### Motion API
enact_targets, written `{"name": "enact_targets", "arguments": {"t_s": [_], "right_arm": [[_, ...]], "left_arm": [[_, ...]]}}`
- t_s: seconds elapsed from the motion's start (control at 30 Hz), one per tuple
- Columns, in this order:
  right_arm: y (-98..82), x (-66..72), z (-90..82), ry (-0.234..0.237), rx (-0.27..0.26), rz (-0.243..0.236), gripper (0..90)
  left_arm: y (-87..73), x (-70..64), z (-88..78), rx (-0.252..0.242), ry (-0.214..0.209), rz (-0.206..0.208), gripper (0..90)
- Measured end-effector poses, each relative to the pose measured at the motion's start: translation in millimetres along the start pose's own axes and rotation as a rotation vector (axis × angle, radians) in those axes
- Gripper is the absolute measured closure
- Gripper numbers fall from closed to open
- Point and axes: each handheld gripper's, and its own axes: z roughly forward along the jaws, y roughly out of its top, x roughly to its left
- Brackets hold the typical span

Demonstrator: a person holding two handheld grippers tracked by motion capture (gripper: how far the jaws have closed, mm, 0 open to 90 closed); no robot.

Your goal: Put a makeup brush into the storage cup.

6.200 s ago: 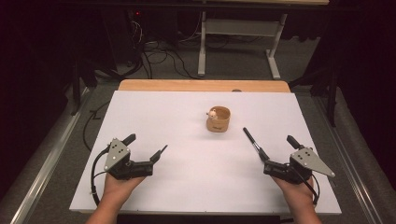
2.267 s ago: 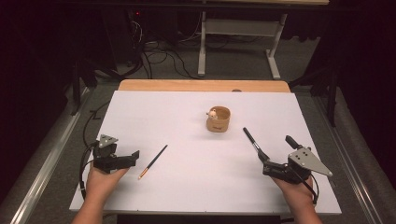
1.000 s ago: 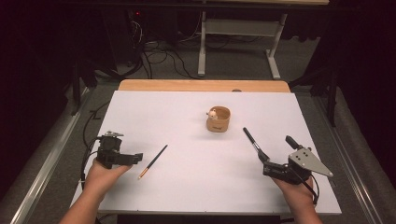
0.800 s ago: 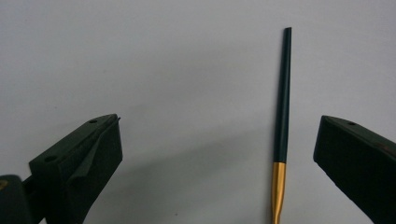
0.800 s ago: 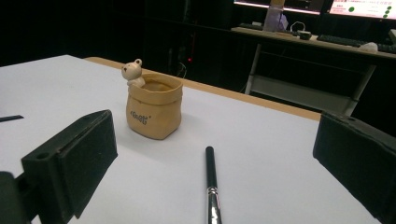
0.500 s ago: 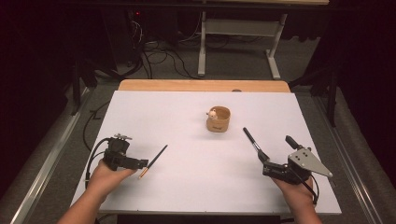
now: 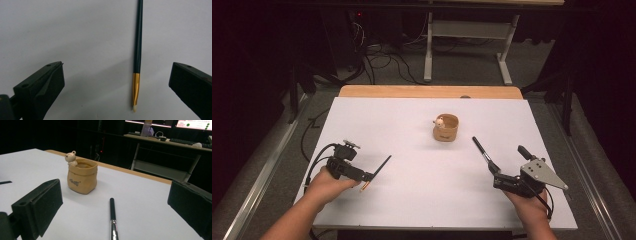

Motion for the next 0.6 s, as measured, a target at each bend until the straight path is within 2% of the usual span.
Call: {"name": "enact_targets", "arguments": {"t_s": [0.13, 0.2, 0.33, 0.57, 0.6], "right_arm": [[0.0, -0.3, -0.1, -0.002, -0.002, 0.001, 1.3], [0.0, -0.5, -0.2, -0.002, -0.003, 0.001, 1.3], [0.1, -0.3, -0.5, -0.001, -0.003, 0.004, 1.3], [0.0, -0.2, -0.2, 0.001, -0.002, 0.001, 1.3], [0.1, 0.0, -0.3, 0.001, -0.002, 0.003, 1.3]], "left_arm": [[5.4, -2.9, 1.5, 0.046, -0.001, 0.027, 0.6], [6.6, -3.7, 2.3, 0.055, -0.001, 0.032, 0.8], [11.7, -4.6, 5.5, 0.112, -0.004, 0.042, 0.8], [17.8, -7.5, 7.2, 0.159, -0.005, 0.066, 4.7], [19.4, -10.5, 9.4, 0.184, 0.000, 0.074, 5.6]]}}
